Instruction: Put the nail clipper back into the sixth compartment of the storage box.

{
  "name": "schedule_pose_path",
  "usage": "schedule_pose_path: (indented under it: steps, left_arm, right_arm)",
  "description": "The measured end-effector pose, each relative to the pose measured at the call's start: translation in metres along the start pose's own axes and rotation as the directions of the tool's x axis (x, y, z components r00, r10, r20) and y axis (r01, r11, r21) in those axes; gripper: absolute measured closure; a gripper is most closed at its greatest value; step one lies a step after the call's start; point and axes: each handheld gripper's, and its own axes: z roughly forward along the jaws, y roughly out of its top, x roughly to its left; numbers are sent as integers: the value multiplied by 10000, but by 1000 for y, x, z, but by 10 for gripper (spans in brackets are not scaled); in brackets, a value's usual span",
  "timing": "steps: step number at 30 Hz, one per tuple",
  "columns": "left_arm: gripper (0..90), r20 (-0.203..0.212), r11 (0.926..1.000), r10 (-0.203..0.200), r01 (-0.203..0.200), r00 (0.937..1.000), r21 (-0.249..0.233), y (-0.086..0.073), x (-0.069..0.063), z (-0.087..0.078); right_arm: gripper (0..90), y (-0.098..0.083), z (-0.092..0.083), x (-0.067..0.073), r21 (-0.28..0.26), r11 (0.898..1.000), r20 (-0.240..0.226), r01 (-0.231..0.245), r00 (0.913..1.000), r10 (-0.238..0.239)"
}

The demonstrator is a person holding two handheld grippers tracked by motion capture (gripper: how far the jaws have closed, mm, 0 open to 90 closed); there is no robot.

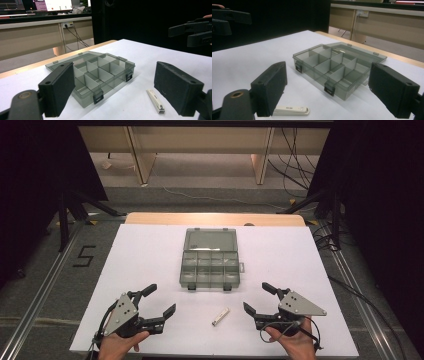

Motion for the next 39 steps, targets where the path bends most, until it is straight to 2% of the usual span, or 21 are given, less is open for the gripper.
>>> schedule_pose_path:
  steps: [4,9,12,13,15,17,20,21,22,23,25,27,31,33,35,36,37,39]
  left_arm:
    - [163,-9,10000,-24,24,10000,-13,0,0,0]
    - [163,1,10000,-11,11,10000,8,0,0,0]
    - [163,-1,10000,-15,15,10000,25,0,-1,0]
    - [163,-3,10000,-13,13,10000,14,0,0,0]
    - [163,26,10000,13,-13,10000,-7,0,-1,0]
    - [163,38,10000,-17,17,10000,-1,0,-1,0]
    - [163,39,10000,-2,2,10000,7,0,-1,1]
    - [163,33,10000,-14,14,10000,20,0,-1,1]
    - [163,32,10000,46,-46,10000,29,0,-1,1]
    - [163,19,10000,52,-52,10000,24,0,0,1]
    - [163,24,10000,71,-71,10000,5,0,0,1]
    - [163,10,10000,-7,7,10000,14,0,-1,1]
    - [163,81,9999,64,-64,9999,-111,-1,0,2]
    - [163,12,10000,34,-34,10000,-7,0,-1,1]
    - [163,-9,10000,16,-16,10000,6,0,-1,1]
    - [163,3,9999,105,-105,9999,11,0,0,1]
    - [163,-13,10000,-3,3,10000,21,0,-1,1]
    - [163,10,10000,75,-75,10000,1,-1,0,1]
  right_arm:
    - [161,0,0,-1,180,9998,-217,62,9997,-58]
    - [159,1,1,0,172,9998,-66,61,10000,-60]
    - [158,1,3,0,232,9995,-49,192,9998,-191]
    - [158,2,3,1,401,9989,-49,262,9996,-260]
    - [158,2,5,1,259,9991,-100,345,9994,-342]
    - [158,3,4,2,493,9978,-35,435,9991,-434]
    - [160,3,6,2,457,9978,-227,480,9986,-470]
    - [176,4,7,0,382,9968,-91,696,9976,-693]
    - [176,4,7,0,382,9968,-91,696,9976,-693]
    - [187,5,8,2,486,9979,-344,439,9985,-423]
    - [202,8,8,2,453,9965,-206,708,9973,-699]
    - [220,12,11,0,574,9944,-354,889,9956,-869]
    - [236,13,17,0,803,9919,-450,980,9945,-946]
    - [267,13,23,0,899,9898,-594,1101,9927,-1050]
    - [282,14,27,-1,1124,9885,-867,1009,9920,-914]
    - [294,16,31,-2,1390,9846,-1069,1059,9901,-914]
    - [306,17,33,-3,1428,9828,-1060,1173,9891,-1026]
    - [320,19,38,-3,1584,9799,-1183,1216,9876,-1034]
